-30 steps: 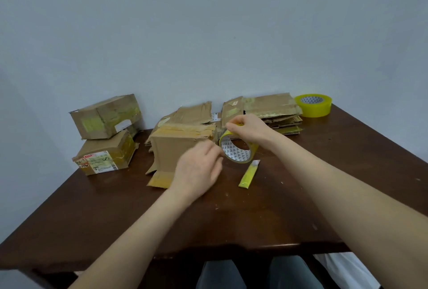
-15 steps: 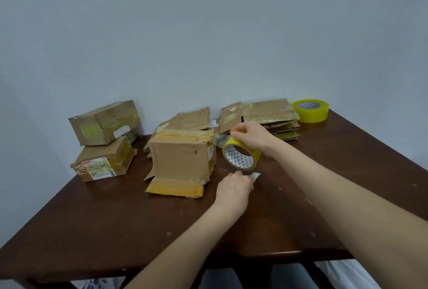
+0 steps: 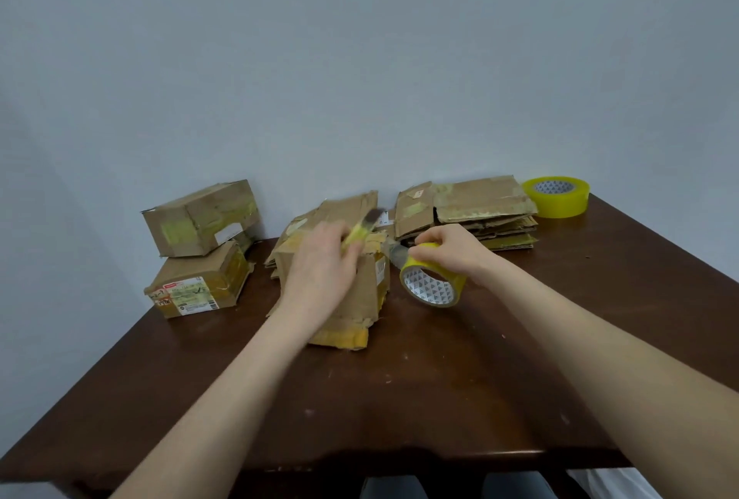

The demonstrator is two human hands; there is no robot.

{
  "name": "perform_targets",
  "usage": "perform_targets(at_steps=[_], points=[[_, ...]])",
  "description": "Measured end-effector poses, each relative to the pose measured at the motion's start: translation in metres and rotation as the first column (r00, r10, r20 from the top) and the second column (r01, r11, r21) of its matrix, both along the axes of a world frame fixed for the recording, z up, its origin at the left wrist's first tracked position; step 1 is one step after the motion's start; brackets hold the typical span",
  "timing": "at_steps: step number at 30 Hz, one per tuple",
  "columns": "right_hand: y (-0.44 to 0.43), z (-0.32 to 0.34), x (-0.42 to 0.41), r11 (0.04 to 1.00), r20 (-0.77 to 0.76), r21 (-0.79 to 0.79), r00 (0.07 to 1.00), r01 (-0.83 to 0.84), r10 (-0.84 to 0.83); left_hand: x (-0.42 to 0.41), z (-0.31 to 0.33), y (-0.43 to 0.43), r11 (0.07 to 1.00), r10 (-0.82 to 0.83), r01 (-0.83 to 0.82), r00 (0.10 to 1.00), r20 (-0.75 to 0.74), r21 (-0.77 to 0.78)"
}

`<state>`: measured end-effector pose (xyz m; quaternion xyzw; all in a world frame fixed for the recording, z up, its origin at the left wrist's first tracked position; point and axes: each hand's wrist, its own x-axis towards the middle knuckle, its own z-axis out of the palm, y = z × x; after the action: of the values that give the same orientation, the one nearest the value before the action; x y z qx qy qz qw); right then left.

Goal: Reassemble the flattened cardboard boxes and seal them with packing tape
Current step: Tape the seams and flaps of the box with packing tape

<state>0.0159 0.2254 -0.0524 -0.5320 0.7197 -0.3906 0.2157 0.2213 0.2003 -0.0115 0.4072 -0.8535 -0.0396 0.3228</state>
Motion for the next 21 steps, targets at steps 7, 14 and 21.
perform_targets(at_steps=[7, 14, 21], points=[[0.008, -0.015, 0.000, 0.996, -0.094, -0.062, 0.993, 0.069, -0.074, -0.058, -0.025, -0.025, 0.986, -0.047, 0.045, 0.999, 0.008, 0.163], [0.012, -0.026, 0.014, 0.993, -0.128, -0.009, 0.985, 0.117, -0.117, -0.036, -0.052, -0.011, 0.995, -0.069, 0.075, 0.992, -0.105, 0.061], [0.012, -0.024, 0.029, 0.984, -0.308, 0.051, 0.940, 0.169, -0.145, -0.025, -0.062, -0.004, 0.997, -0.083, 0.082, 0.986, -0.146, -0.013]])
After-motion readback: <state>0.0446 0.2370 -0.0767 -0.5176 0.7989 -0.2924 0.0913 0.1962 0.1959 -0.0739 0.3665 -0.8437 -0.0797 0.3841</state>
